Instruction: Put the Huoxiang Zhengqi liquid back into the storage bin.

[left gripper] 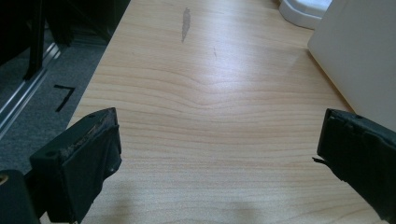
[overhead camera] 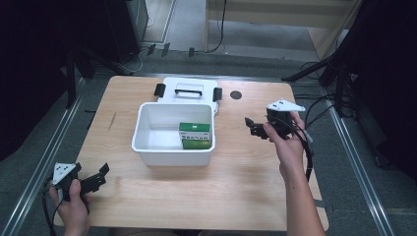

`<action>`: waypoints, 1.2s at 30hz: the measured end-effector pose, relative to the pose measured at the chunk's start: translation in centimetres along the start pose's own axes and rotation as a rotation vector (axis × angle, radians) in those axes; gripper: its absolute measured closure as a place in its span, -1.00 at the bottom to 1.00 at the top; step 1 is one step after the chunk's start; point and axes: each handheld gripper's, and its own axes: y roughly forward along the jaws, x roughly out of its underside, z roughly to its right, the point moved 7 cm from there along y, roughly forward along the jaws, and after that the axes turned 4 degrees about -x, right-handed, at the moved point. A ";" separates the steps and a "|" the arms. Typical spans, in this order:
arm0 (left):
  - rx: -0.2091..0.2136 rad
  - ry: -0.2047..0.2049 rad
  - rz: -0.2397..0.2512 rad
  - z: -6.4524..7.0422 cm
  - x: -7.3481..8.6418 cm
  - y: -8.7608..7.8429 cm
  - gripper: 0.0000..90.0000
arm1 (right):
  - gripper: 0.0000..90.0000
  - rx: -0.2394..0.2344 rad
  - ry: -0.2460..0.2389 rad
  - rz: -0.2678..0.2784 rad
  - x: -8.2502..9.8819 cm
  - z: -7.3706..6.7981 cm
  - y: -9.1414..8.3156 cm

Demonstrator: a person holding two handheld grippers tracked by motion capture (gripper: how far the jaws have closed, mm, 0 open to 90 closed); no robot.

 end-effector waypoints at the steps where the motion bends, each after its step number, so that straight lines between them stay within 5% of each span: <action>1: 0.000 0.000 0.000 0.0 0.0 0.0 -0.99 | -0.70 0.000 0.000 0.000 0.0 0.0 0.0; 16: -0.002 0.004 0.001 0.0 0.0 0.0 -0.99 | -0.71 0.112 0.047 0.068 4.7 3.0 -1.6; 36: -0.003 0.008 0.000 0.1 0.0 0.0 -0.99 | -0.71 0.195 0.123 0.073 11.4 5.8 -4.5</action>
